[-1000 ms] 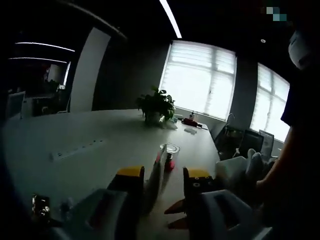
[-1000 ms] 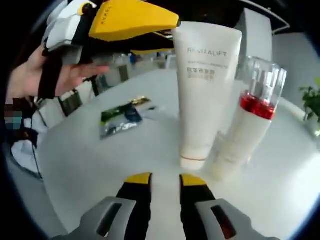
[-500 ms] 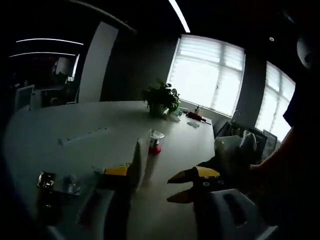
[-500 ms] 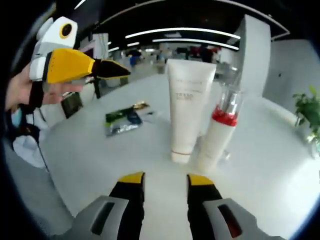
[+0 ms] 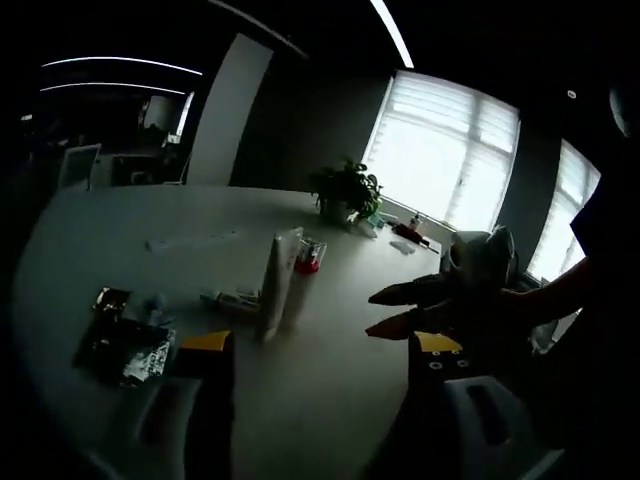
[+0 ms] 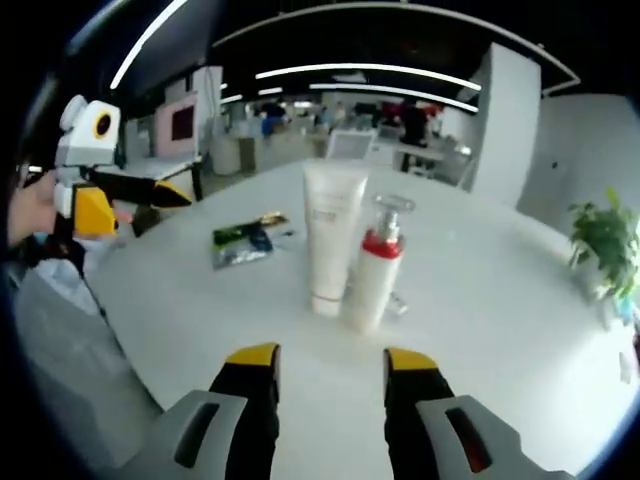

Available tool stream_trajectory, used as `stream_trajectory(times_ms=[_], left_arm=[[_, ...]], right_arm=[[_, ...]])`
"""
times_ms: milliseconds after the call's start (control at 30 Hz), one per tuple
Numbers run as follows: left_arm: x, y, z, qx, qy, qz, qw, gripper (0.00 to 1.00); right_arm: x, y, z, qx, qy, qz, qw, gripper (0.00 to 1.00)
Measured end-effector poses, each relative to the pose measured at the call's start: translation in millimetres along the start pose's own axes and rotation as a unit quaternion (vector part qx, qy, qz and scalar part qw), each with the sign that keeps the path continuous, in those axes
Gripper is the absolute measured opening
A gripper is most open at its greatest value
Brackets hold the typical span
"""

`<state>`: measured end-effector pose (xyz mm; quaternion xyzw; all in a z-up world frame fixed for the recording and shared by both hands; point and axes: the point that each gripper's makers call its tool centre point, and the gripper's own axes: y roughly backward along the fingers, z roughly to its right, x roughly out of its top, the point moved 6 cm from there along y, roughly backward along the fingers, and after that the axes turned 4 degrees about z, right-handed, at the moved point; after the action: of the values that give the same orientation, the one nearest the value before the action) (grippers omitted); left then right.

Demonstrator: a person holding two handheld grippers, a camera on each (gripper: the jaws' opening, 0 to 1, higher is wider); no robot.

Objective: Arrange the skincare products in the storage area until every visible bottle or jar stands upright without overlapping.

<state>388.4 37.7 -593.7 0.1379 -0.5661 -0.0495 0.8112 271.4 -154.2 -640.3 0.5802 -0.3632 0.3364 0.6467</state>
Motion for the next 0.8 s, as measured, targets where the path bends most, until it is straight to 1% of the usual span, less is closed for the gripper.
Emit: stream_trajectory(times_ms=[33,100,200,300,367,400,500,633,700,733,800], left_arm=[[-2.8,5.0,1.5,0.013,-0.001,-0.005,0.9999,0.64],[-5.7,11.1,6.7,0.020,0.002,-0.007,0.9998,0.64],[-11.7,22.3,15.0,0.035,0.015,-0.013,0.9992,0.68],[-17.1,35.3,21.8,0.056,0.025,-0.023,0.9979,0.71],[-19.4,46.3,26.4,0.072,0.028,-0.018,0.9968,0.73],[-21.3,54.1,28.4,0.086,0.036,-0.011,0.9956,0.75],[-29.3,71.8,33.2,0.111,0.052,0.003,0.9925,0.78],[-45.7,94.9,37.4,0.153,0.060,-0.002,0.9865,0.84],[-49.5,101.8,40.3,0.159,0.064,0.000,0.9851,0.85],[-51.5,106.8,41.7,0.166,0.070,0.005,0.9836,0.86],[-52.7,110.4,45.0,0.168,0.072,0.007,0.9832,0.88]], right_arm=[[1.8,4.0,-1.1,0.003,0.001,0.007,1.0000,0.35],[4.3,8.1,-3.1,0.009,0.009,0.016,0.9998,0.36],[6.6,12.5,-6.8,0.015,0.021,0.022,0.9994,0.38],[8.5,15.4,-12.1,0.027,0.030,0.026,0.9988,0.43],[8.7,17.2,-16.1,0.038,0.033,0.026,0.9984,0.45],[9.0,18.0,-17.5,0.042,0.031,0.026,0.9983,0.46],[9.3,20.7,-23.8,0.063,0.018,0.029,0.9975,0.50],[4.8,23.4,-29.2,0.081,0.009,0.016,0.9965,0.56],[2.1,24.1,-30.0,0.086,0.008,0.009,0.9963,0.57],[-0.6,24.7,-30.7,0.092,-0.005,0.000,0.9958,0.58],[-1.1,26.0,-31.3,0.097,-0.015,-0.005,0.9951,0.61]])
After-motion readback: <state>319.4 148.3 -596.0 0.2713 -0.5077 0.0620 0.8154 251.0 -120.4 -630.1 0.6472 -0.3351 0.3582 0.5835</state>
